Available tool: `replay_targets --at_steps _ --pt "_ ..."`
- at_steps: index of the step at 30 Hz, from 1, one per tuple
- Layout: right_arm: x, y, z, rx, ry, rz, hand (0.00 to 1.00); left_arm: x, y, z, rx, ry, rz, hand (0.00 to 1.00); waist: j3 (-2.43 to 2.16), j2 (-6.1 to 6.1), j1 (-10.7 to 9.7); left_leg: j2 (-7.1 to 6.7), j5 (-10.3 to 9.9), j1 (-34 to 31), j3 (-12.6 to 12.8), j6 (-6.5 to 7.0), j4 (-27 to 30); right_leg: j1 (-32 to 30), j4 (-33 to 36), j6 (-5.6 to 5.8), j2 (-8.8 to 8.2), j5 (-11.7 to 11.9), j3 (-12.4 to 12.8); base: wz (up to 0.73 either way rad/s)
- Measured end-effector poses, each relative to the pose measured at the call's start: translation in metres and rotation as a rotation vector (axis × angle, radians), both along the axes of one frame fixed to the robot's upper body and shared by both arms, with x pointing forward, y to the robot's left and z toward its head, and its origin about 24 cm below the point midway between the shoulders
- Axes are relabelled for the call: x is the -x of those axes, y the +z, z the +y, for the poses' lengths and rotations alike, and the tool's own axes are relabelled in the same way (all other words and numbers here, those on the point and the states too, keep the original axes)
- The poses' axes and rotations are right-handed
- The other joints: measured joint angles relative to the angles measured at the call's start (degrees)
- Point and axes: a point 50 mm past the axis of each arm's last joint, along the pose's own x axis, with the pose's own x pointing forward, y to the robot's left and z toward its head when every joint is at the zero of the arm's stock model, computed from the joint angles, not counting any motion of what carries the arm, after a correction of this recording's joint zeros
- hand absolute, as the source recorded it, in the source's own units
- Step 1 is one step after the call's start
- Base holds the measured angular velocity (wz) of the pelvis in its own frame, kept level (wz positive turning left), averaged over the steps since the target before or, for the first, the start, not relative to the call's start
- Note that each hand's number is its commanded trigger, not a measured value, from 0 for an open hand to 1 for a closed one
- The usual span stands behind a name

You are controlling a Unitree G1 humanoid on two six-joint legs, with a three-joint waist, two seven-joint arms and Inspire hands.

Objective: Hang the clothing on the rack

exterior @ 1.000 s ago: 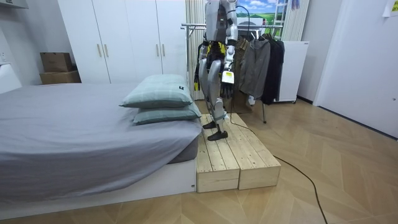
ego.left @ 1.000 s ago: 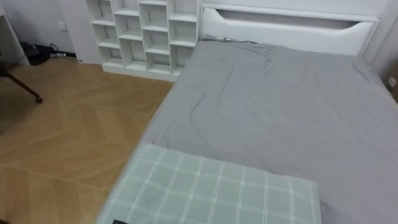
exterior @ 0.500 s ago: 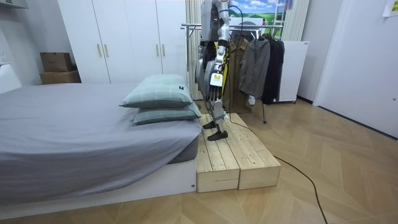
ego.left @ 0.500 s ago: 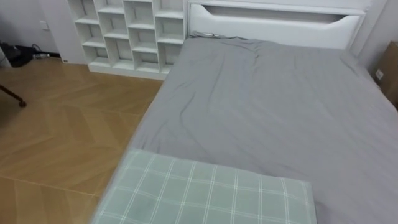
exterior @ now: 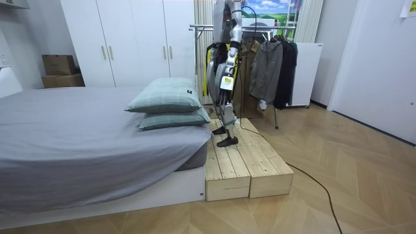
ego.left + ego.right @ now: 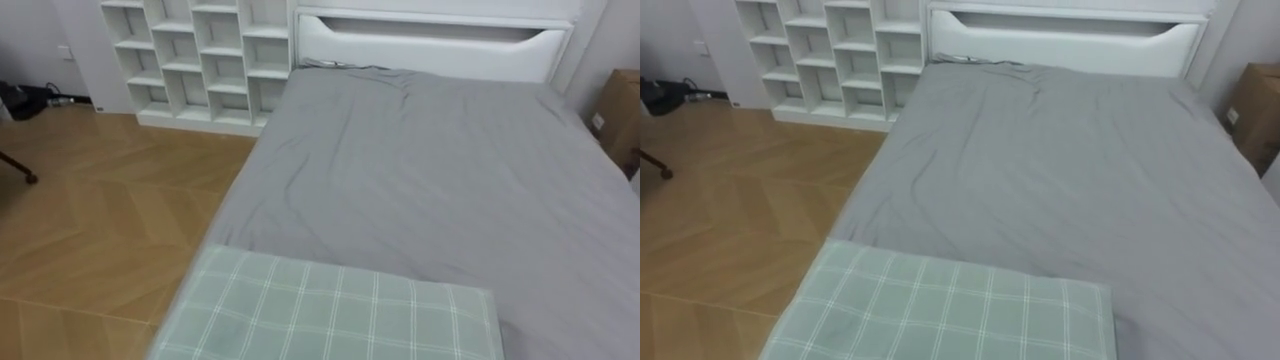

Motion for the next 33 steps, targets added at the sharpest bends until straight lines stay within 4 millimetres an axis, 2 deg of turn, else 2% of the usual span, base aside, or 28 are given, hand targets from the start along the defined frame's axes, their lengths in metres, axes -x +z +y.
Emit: replay_targets --at_steps 5,7,12,22,33 --pt "0.003 -0.001 0.004 -0.019 -0.027 0.013 0.00 0.001 0.000 -0.001 0.009 -0.001 0.007 0.00 -0.09 0.02 0.0 -0.01 0.1 0.0 0.0 -0.05 0.1 -0.2 0.1 0.00 0.01 0.0 0.0 0.00" --pt "0.004 -0.001 0.005 -0.028 -0.028 0.016 0.00 0.001 0.000 -0.001 0.009 0.000 0.008 0.00 -0.42 0.20 0.1 0.00 0.1 0.0 0.0 -0.07 0.1 -0.2 0.1 0.00 0.03 0.0 0.0 0.00" --pt "0.004 -0.001 0.005 -0.034 -0.031 0.016 0.00 0.000 0.000 -0.001 0.018 -0.001 0.009 0.00 -0.57 0.27 0.0 0.04 0.1 0.1 0.3 -0.08 0.1 -0.1 0.0 0.00 0.05 0.0 -0.1 0.00" --pt "-0.002 -0.001 0.005 -0.040 -0.027 -0.004 0.00 -0.002 -0.001 -0.003 0.068 -0.009 0.029 0.00 -0.41 0.40 -0.3 0.05 0.1 -0.3 0.5 -0.08 0.0 -0.3 0.1 0.00 0.07 0.0 0.0 0.00" --pt "-0.009 -0.001 0.005 -0.050 -0.024 -0.018 0.00 -0.001 -0.002 -0.003 0.096 -0.008 0.044 0.00 -0.46 0.56 -1.3 0.08 0.1 -0.4 0.6 -0.08 0.1 -0.8 0.1 0.00 0.05 0.0 0.0 0.00"
